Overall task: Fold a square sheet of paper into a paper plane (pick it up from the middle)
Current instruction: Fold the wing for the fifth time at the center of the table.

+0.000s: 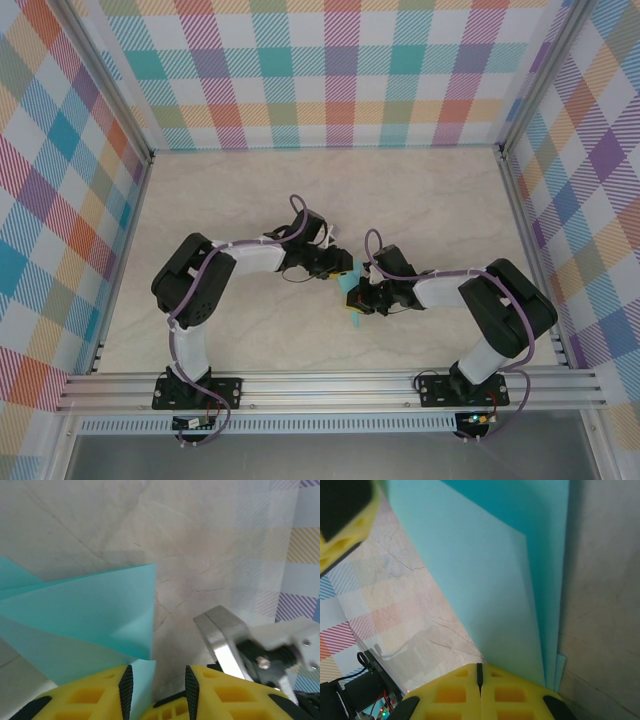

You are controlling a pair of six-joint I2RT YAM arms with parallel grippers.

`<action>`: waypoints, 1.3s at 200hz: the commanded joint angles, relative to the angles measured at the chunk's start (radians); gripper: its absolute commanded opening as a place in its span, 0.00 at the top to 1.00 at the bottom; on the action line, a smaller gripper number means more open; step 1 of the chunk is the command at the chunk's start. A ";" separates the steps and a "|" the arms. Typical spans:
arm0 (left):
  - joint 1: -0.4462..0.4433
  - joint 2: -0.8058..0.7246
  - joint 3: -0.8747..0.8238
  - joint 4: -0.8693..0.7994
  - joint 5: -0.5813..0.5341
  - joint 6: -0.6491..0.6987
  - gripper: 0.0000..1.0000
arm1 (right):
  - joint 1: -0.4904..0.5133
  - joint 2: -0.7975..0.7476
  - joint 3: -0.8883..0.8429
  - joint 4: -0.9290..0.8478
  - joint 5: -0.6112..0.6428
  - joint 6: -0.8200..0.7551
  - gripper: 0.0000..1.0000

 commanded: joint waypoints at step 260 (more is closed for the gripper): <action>0.118 -0.058 0.161 -0.262 -0.157 0.182 0.65 | 0.007 0.062 0.000 -0.072 -0.002 -0.022 1.00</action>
